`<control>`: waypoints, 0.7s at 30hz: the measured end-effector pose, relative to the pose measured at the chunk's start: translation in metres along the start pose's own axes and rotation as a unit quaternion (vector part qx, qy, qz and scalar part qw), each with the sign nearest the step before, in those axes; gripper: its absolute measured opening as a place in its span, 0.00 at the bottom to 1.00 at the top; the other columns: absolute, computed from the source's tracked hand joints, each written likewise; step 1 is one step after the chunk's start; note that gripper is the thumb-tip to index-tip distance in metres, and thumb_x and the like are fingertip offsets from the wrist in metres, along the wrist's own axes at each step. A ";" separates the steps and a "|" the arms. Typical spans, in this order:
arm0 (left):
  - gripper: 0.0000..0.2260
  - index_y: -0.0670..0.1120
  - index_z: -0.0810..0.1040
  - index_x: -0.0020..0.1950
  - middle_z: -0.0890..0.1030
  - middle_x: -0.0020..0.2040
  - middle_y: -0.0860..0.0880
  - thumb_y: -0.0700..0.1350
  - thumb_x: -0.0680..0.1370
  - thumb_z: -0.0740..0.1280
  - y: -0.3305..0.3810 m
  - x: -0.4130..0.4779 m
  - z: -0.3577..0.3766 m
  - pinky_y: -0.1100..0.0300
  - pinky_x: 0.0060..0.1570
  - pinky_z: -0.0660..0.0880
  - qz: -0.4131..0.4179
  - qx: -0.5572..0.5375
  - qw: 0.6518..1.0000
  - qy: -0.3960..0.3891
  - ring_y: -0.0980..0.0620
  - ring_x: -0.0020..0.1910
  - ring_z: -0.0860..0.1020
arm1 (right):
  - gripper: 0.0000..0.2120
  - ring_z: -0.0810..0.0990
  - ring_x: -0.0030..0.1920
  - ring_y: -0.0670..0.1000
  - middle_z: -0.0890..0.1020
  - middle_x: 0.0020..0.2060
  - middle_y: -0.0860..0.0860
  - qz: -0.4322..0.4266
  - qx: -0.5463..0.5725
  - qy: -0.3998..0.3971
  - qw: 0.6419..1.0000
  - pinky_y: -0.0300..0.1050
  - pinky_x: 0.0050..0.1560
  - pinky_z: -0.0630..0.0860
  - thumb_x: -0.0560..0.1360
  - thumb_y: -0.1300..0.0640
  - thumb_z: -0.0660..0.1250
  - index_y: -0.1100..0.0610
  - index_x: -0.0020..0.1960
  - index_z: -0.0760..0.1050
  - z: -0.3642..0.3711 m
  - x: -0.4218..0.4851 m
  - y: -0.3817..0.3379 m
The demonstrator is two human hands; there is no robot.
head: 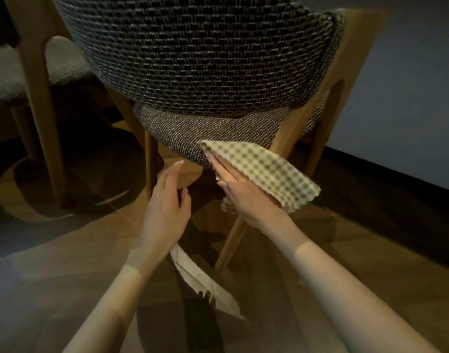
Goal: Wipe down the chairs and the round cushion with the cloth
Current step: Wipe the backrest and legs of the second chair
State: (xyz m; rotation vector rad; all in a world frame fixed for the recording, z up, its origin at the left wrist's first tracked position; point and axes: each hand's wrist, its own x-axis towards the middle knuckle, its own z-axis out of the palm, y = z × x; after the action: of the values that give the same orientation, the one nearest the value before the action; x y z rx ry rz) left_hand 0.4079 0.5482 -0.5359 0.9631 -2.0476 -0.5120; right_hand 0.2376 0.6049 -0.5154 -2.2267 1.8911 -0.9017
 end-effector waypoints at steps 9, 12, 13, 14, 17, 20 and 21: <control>0.21 0.48 0.62 0.74 0.73 0.65 0.54 0.45 0.81 0.61 0.033 -0.004 0.030 0.69 0.55 0.70 -0.013 -0.084 0.994 -0.069 0.60 0.61 0.72 | 0.22 0.67 0.71 0.49 0.66 0.73 0.45 0.053 -0.152 0.062 0.985 0.47 0.67 0.66 0.83 0.49 0.49 0.48 0.76 0.57 -0.022 -0.085 0.017; 0.16 0.50 0.68 0.67 0.77 0.58 0.56 0.50 0.80 0.61 0.050 0.003 0.032 0.76 0.46 0.72 -0.078 -0.208 0.969 -0.105 0.64 0.55 0.76 | 0.21 0.57 0.74 0.41 0.60 0.74 0.38 0.074 -0.010 0.131 0.989 0.40 0.74 0.55 0.83 0.45 0.48 0.43 0.76 0.56 -0.033 -0.088 0.009; 0.15 0.52 0.69 0.65 0.78 0.58 0.57 0.50 0.79 0.62 0.053 0.005 0.032 0.74 0.46 0.72 -0.092 -0.257 0.951 -0.141 0.63 0.56 0.76 | 0.20 0.57 0.74 0.39 0.60 0.74 0.36 0.080 0.023 0.148 0.985 0.37 0.73 0.54 0.83 0.45 0.48 0.42 0.75 0.57 -0.034 -0.090 0.005; 0.15 0.55 0.70 0.64 0.77 0.59 0.58 0.51 0.78 0.64 0.055 0.006 0.030 0.72 0.48 0.72 -0.095 -0.295 0.929 -0.203 0.62 0.58 0.75 | 0.20 0.57 0.74 0.38 0.61 0.73 0.35 0.086 0.046 0.160 0.982 0.34 0.73 0.52 0.83 0.45 0.49 0.41 0.75 0.58 -0.035 -0.091 0.001; 0.32 0.60 0.64 0.70 0.69 0.65 0.65 0.56 0.68 0.73 0.055 0.003 0.023 0.68 0.56 0.68 -0.038 -0.254 0.869 -0.422 0.66 0.64 0.68 | 0.21 0.55 0.74 0.38 0.60 0.74 0.36 0.111 0.095 0.174 0.974 0.34 0.73 0.51 0.83 0.45 0.49 0.44 0.75 0.58 -0.036 -0.093 -0.005; 0.33 0.60 0.65 0.67 0.71 0.63 0.64 0.55 0.66 0.77 0.060 -0.011 0.026 0.70 0.57 0.69 0.005 -0.212 0.868 -0.449 0.69 0.62 0.69 | 0.22 0.54 0.74 0.37 0.61 0.74 0.39 0.127 0.113 0.197 0.966 0.33 0.72 0.50 0.82 0.44 0.48 0.47 0.75 0.60 -0.035 -0.091 -0.012; 0.29 0.60 0.67 0.64 0.74 0.61 0.63 0.52 0.67 0.76 0.064 -0.016 0.029 0.71 0.56 0.71 0.007 -0.220 0.876 -0.429 0.69 0.60 0.71 | 0.22 0.54 0.74 0.38 0.61 0.74 0.40 0.129 0.116 0.202 0.964 0.33 0.73 0.49 0.82 0.44 0.48 0.47 0.75 0.60 -0.035 -0.089 -0.014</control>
State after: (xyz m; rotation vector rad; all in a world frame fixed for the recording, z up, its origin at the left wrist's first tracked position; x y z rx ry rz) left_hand 0.3624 0.6012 -0.5208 0.4549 -2.4958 -1.5370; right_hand 0.2278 0.7013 -0.5141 -1.7076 2.0365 -1.5267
